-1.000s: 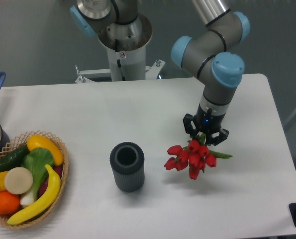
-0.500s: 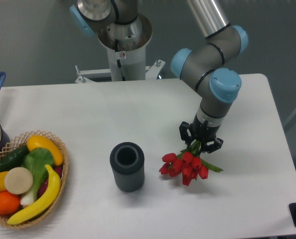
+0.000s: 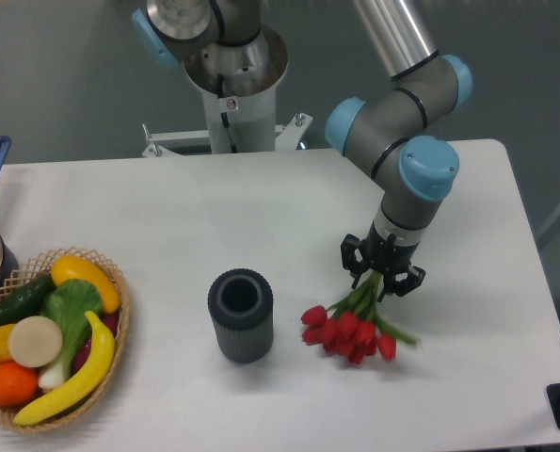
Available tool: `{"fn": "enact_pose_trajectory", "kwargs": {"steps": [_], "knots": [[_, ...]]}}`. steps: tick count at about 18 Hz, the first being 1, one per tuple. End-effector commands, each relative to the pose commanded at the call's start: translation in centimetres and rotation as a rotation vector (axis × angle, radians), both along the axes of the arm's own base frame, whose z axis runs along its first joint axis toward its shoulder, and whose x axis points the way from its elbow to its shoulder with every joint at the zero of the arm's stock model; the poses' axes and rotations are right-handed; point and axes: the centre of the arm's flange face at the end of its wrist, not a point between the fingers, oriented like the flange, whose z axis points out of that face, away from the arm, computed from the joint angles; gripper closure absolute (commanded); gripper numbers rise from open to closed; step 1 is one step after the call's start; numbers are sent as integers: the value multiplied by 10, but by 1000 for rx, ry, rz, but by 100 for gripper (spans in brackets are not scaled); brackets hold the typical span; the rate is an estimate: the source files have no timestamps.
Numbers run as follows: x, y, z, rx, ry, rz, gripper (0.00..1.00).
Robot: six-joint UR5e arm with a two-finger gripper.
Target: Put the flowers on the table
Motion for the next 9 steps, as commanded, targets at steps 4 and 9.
{"fn": "enact_pose_trajectory", "kwargs": {"steps": [4, 9], "knots": [[2, -7, 26, 14, 39, 2, 0], [-10, -44, 105, 34, 186, 38, 0]]}}
